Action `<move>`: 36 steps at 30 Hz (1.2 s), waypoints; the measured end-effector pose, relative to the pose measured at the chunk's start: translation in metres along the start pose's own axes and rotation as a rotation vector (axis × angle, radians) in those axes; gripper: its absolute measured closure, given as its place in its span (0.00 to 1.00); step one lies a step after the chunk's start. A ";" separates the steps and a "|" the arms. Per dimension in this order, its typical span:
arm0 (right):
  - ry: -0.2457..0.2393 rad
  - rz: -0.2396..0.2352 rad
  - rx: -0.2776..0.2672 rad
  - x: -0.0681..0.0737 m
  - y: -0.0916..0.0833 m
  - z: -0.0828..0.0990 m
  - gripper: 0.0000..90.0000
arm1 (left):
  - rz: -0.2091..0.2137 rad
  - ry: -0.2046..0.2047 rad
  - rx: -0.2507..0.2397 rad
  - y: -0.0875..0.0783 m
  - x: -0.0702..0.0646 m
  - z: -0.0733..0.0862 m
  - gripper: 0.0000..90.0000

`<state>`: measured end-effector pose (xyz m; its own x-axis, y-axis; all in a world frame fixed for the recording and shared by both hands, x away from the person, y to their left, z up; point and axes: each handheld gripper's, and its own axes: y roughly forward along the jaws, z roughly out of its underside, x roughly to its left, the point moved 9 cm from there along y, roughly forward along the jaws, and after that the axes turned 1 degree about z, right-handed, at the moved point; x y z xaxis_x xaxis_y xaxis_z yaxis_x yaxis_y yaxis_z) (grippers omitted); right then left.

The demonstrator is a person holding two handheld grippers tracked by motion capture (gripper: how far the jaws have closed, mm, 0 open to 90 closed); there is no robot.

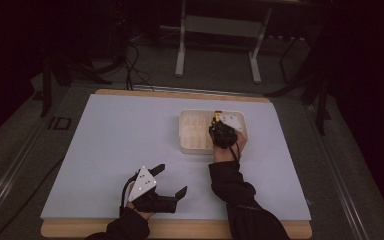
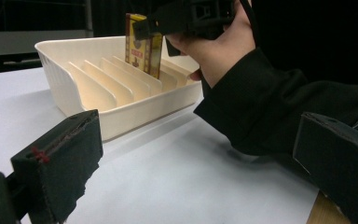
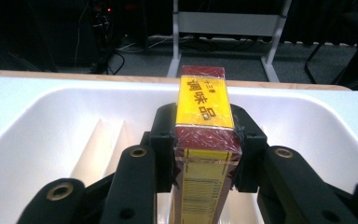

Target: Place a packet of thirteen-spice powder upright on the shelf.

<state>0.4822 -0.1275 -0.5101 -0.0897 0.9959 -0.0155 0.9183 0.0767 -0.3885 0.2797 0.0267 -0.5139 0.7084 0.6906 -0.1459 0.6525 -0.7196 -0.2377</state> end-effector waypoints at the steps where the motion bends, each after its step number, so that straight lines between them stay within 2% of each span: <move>1: -0.002 0.000 0.002 0.001 0.000 0.002 0.75 | -0.001 0.000 0.000 0.000 0.000 0.000 0.02; 7: -0.004 0.003 0.015 0.001 0.002 0.010 0.75 | -0.002 0.002 0.001 0.000 0.000 0.000 0.02; 10: -0.024 0.004 0.006 0.002 0.000 0.012 0.75 | -0.001 0.000 0.000 0.000 0.000 0.000 0.02; 15: -0.008 -0.001 0.005 0.001 -0.002 0.014 0.75 | -0.001 0.003 0.000 0.000 0.000 0.000 0.02; 19: 0.026 -0.013 0.024 -0.003 0.000 0.011 0.74 | 0.000 0.004 0.000 0.000 0.000 0.000 0.02; 23: 0.028 -0.054 0.039 -0.001 0.001 0.012 0.60 | -0.002 0.005 -0.002 0.000 0.001 -0.001 0.02; 25: 0.022 -0.066 0.030 0.000 -0.002 0.009 0.56 | -0.003 0.004 -0.002 -0.001 0.001 -0.001 0.02; 30: 0.003 -0.089 0.009 -0.001 -0.011 -0.002 0.52 | 0.000 0.012 0.001 0.000 0.000 -0.001 0.02; 36: -0.013 -0.133 0.017 0.000 -0.021 -0.011 0.44 | -0.001 0.017 0.001 0.001 -0.001 -0.001 0.02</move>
<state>0.4675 -0.1285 -0.4923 -0.2147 0.9763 0.0255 0.8916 0.2066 -0.4030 0.2800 0.0254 -0.5128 0.7120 0.6901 -0.1296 0.6532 -0.7186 -0.2384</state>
